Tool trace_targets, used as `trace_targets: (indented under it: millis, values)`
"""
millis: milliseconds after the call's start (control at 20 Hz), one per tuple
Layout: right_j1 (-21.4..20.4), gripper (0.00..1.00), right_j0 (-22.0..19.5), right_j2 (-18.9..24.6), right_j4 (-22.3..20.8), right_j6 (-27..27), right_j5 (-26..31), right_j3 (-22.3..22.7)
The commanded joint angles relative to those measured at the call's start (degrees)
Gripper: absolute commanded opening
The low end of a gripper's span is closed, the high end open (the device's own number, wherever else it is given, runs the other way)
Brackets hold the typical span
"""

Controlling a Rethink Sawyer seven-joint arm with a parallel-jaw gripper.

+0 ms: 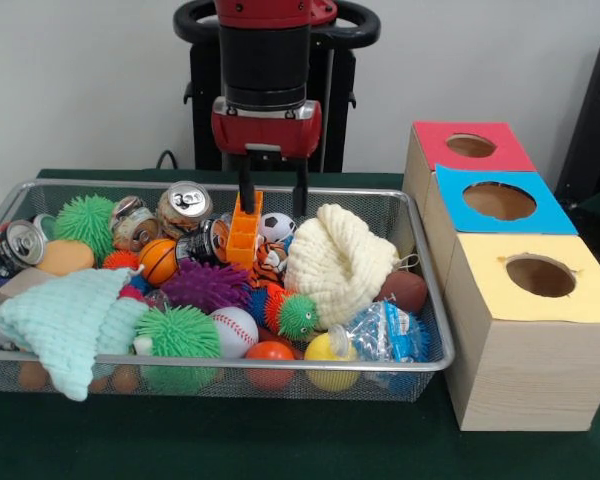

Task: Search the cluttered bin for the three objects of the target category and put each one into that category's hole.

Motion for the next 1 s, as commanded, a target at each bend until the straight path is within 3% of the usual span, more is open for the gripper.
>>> trace_targets:
  millis: [50,1000]
  values:
    - [1.51,1.00,0.86,-3.81,2.72,9.02,-4.02,1.88]
    - [5.38,1.00,8.52,-10.51,7.87,11.70,-11.79,0.62]
